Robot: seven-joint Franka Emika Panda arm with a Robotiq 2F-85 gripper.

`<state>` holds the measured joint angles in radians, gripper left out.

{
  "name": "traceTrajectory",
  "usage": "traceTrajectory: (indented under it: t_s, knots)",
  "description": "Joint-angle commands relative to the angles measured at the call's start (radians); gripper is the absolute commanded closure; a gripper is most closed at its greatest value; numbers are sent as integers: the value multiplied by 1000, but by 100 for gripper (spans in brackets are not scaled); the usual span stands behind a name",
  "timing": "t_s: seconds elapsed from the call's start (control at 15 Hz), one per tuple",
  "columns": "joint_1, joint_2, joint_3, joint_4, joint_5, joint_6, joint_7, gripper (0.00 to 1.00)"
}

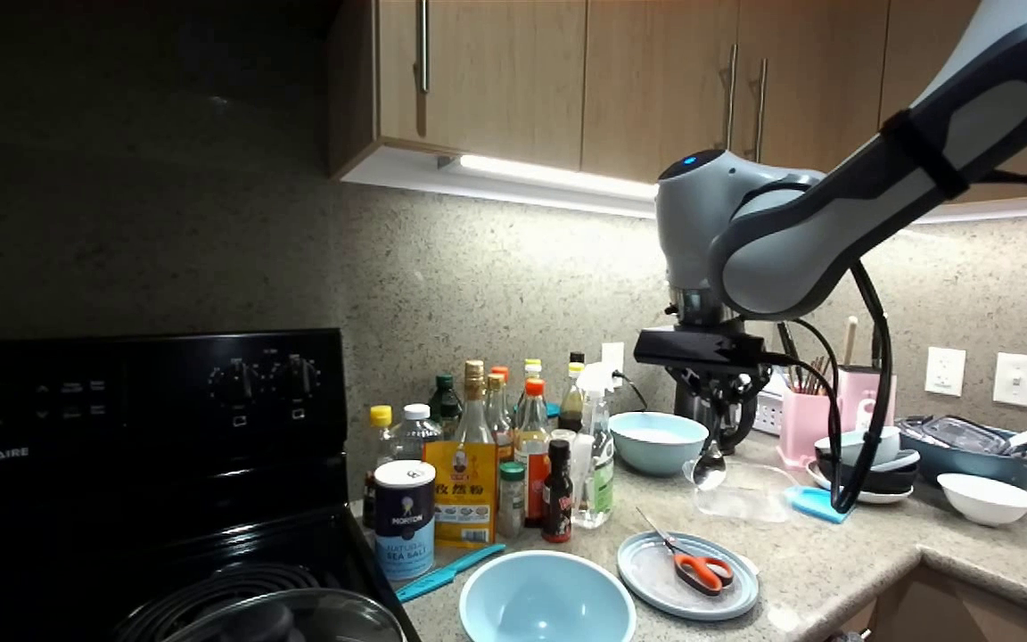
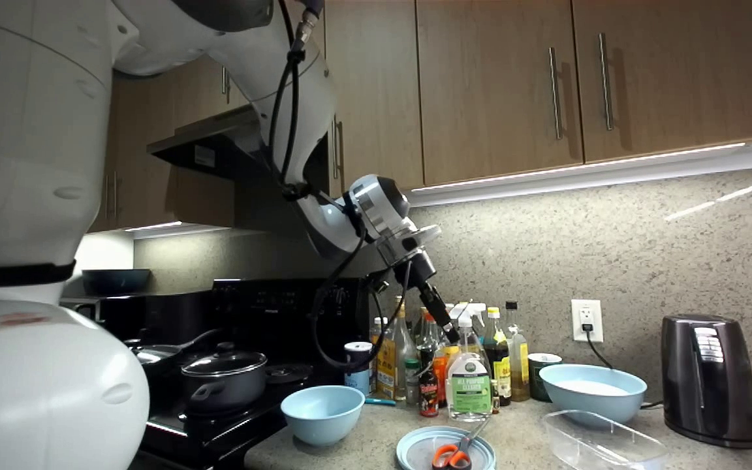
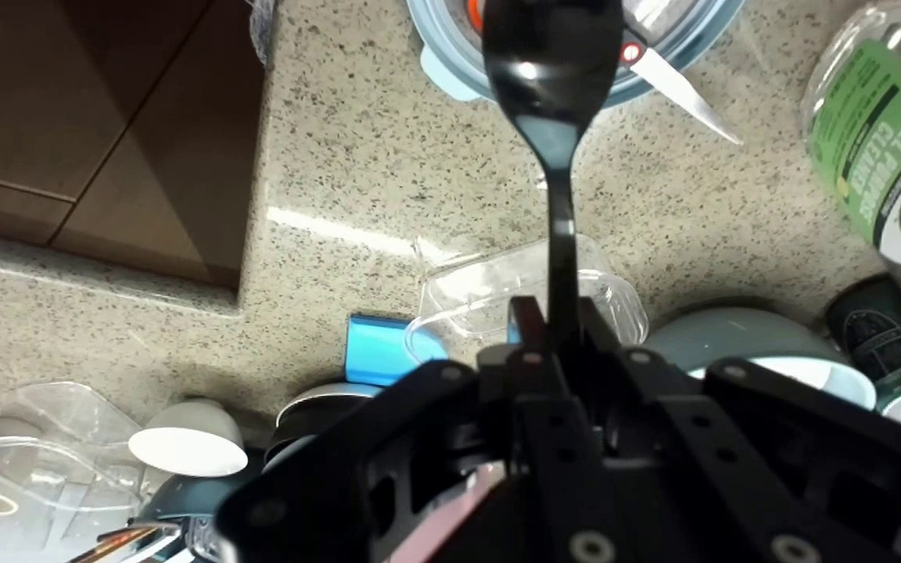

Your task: Pick up the spoon and put it in the bowl

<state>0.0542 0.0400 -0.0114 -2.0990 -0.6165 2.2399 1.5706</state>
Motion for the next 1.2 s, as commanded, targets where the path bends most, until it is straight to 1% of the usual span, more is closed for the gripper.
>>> traceTrajectory:
  t_s: [0.0,0.2,0.33,0.4,0.53,0.67,0.73,0.87,1.13]
  knots:
    - [-41,71,-25,111,94,-31,-53,95]
    - [-60,132,-63,196,117,-72,-16,95]
    - [-65,157,-89,230,134,-93,25,95]
    - [-54,129,-87,186,106,-55,-8,88]
    - [-59,153,-102,214,109,-63,2,88]
    - [-58,160,-103,221,110,-65,8,88]
    - [-58,161,-102,222,110,-66,9,96]
    - [-67,209,-119,283,115,-112,22,95]
    - [-84,271,-164,359,131,-167,27,95]
